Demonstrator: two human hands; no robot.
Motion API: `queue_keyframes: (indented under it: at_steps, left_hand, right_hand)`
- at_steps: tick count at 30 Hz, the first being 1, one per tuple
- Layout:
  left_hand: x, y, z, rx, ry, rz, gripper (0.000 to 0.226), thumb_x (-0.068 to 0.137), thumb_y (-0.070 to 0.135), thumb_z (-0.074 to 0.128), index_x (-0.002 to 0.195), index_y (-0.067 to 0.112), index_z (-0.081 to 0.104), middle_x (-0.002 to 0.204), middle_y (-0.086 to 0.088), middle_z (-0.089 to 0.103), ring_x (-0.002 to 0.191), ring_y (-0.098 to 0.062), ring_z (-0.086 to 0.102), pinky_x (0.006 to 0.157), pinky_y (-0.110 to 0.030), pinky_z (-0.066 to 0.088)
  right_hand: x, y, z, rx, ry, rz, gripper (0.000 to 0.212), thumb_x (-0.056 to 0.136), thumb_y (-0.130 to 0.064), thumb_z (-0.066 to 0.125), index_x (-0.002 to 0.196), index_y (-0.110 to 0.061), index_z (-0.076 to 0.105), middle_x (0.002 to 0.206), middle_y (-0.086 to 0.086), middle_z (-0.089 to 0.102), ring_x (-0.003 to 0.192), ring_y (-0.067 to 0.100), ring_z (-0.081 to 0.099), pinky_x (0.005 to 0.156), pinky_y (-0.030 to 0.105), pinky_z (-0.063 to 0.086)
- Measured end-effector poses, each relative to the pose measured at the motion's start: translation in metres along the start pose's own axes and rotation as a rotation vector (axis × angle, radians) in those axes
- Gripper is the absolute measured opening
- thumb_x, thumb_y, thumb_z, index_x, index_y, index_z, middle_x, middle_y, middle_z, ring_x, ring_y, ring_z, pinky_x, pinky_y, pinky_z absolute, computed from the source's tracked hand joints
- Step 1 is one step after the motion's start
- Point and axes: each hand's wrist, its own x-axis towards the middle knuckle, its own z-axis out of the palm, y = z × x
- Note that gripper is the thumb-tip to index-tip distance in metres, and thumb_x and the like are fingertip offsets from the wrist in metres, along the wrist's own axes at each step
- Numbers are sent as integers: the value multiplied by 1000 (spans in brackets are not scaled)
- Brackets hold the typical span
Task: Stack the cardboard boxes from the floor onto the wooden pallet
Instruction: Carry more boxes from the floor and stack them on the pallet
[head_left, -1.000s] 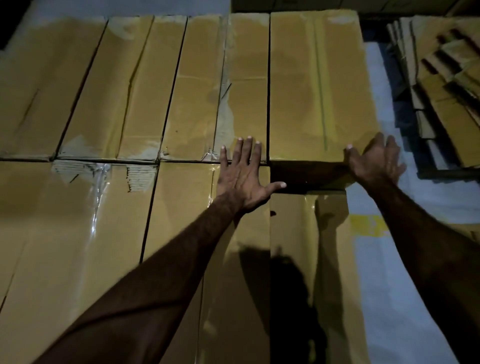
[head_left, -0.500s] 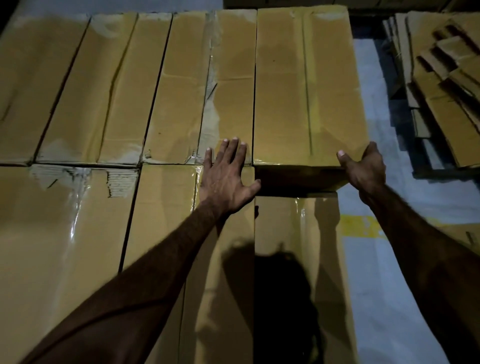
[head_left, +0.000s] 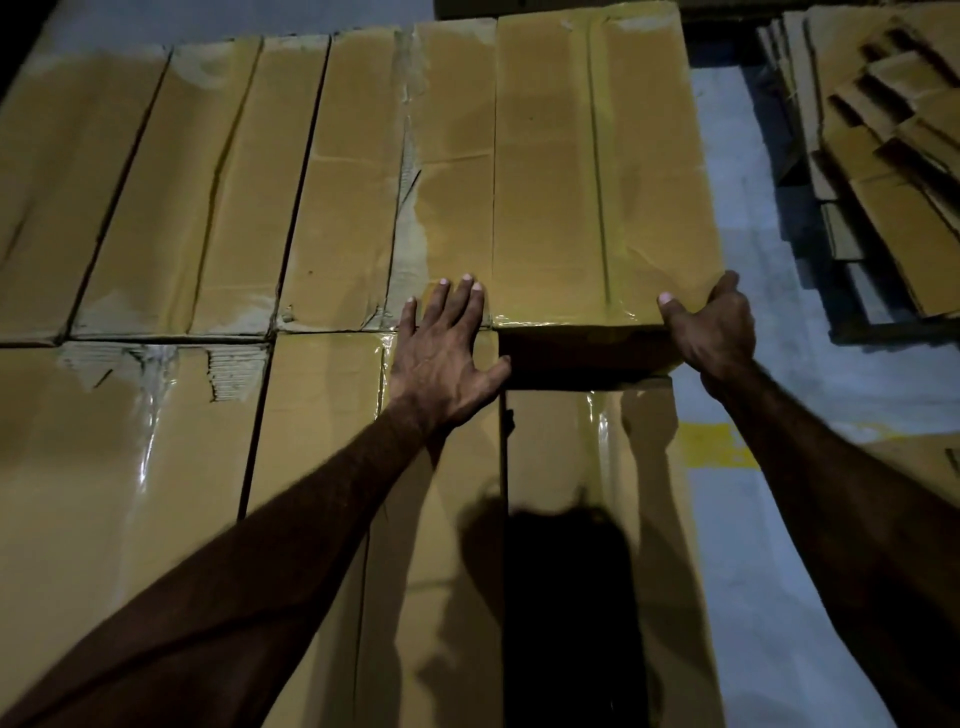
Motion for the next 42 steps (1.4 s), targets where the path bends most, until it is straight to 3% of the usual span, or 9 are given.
queue_keyframes:
  at_steps: [7, 10, 15, 21, 25, 28, 32, 38, 42]
  left_hand:
    - [-1, 3, 0, 30, 1, -9, 98, 94, 78, 28, 169, 20, 3, 177, 2, -4, 163, -19, -5, 130, -55, 5]
    - [-2, 3, -2, 28, 4, -9, 97, 94, 78, 26, 169, 19, 3, 177, 2, -4, 163, -19, -6, 131, -53, 3]
    - [-4, 4, -6, -8, -17, 2, 96, 95, 76, 25, 169, 18, 5, 177, -2, -2, 163, -19, -4, 131, -52, 2]
    - [-32, 11, -4, -5, 4, -34, 94, 99, 77, 21, 169, 16, 6, 177, -6, -1, 163, -23, -6, 131, -54, -2]
    - [-61, 21, 2, 4, -6, -43, 96, 98, 77, 22, 169, 15, 1, 176, -9, -6, 162, -24, -10, 130, -56, -3]
    - [-81, 29, 6, 29, 5, -60, 95, 97, 73, 25, 169, 14, 2, 176, -11, -7, 162, -27, -9, 130, -57, -2]
    - [-94, 28, 11, 28, 25, -57, 95, 95, 70, 28, 169, 14, 4, 176, -11, -3, 163, -28, -4, 129, -58, -1]
    - [-92, 26, 15, 7, 50, -58, 95, 94, 70, 29, 169, 16, 6, 177, -8, -2, 163, -26, -5, 130, -58, -1]
    - [-93, 26, 15, -16, 69, -66, 95, 93, 68, 31, 169, 17, 9, 177, -7, 0, 163, -24, -4, 130, -56, -2]
  right_hand:
    - [1, 12, -9, 177, -118, -20, 96, 72, -72, 65, 148, -20, 36, 143, 10, 55, 128, 37, 56, 104, 54, 54]
    - [0, 12, -19, 205, -167, -65, 72, 91, -51, 70, 148, -17, 42, 144, 4, 57, 127, 29, 56, 105, 44, 51]
    - [-1, 22, -37, 187, -238, -87, 40, 104, -34, 64, 139, -20, 52, 124, 0, 58, 109, 26, 55, 75, 35, 46]
    - [-27, 39, -39, 187, -228, -95, 36, 104, -31, 64, 138, -19, 55, 140, 6, 60, 127, 30, 55, 98, 41, 47]
    - [-49, 57, -34, 153, -254, -17, 67, 104, -36, 65, 161, -17, 35, 166, 7, 40, 150, 33, 40, 119, 47, 38]
    - [-70, 81, -25, 89, -278, 15, 81, 103, -41, 66, 166, -12, 23, 168, 12, 36, 150, 37, 41, 120, 56, 38]
    - [-100, 128, -3, -5, -339, 93, 83, 101, -39, 68, 165, -7, 25, 166, 17, 36, 149, 40, 40, 120, 52, 37]
    - [-131, 187, 29, -100, -458, 242, 52, 100, -31, 71, 134, 4, 52, 133, 21, 63, 119, 39, 61, 92, 39, 47]
    - [-146, 202, 39, -116, -493, 252, 58, 99, -32, 72, 141, 3, 51, 140, 23, 60, 126, 41, 58, 90, 36, 42]
